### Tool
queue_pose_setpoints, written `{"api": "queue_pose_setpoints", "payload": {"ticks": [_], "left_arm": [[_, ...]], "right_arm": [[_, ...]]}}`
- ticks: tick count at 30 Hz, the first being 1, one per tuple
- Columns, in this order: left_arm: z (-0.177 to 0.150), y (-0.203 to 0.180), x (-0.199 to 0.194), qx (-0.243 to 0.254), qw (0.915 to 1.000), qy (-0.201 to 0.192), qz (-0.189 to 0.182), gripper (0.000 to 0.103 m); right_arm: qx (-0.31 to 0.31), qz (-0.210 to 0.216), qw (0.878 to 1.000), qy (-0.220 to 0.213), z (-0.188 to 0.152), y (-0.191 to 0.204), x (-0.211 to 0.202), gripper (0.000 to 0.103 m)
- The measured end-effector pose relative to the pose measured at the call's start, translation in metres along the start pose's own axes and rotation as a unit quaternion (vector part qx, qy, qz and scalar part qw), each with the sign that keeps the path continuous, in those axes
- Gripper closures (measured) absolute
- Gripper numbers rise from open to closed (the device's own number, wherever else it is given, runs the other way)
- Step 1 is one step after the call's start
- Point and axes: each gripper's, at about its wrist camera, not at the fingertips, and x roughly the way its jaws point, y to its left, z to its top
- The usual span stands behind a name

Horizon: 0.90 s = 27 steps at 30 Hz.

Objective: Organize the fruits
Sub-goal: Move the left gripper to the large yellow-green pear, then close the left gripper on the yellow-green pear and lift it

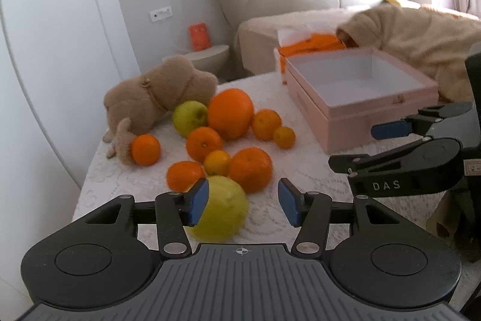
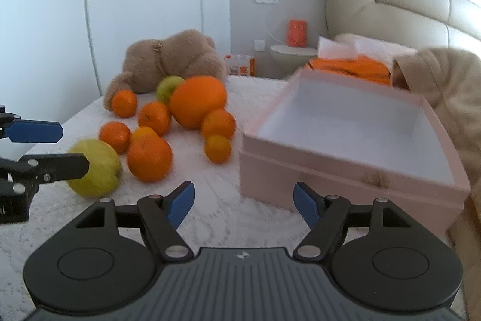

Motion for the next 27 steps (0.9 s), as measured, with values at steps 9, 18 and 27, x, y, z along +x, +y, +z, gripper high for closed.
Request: {"api": "queue_pose_setpoints", "payload": {"ticks": [9,18,27], "left_arm": [[-0.012,-0.030,0.017,0.075,0.9962,0.004,0.043,0.046],[-0.019,0.016,0.017,0.027,0.9933,0.003,0.112,0.047],[-0.030,0.083,0.018,-0.147,0.9872,-0.009,0.063,0.046]], "right_arm": [[0.057,0.015,0.998,0.014,-0.006,-0.018,0.004,0.029],[0.059,0.015,0.998,0.020,-0.006,-0.019,0.006,0.029],[0.050,0.020,0.998,0.031,-0.006,-0.015,0.010,0.029]]}}
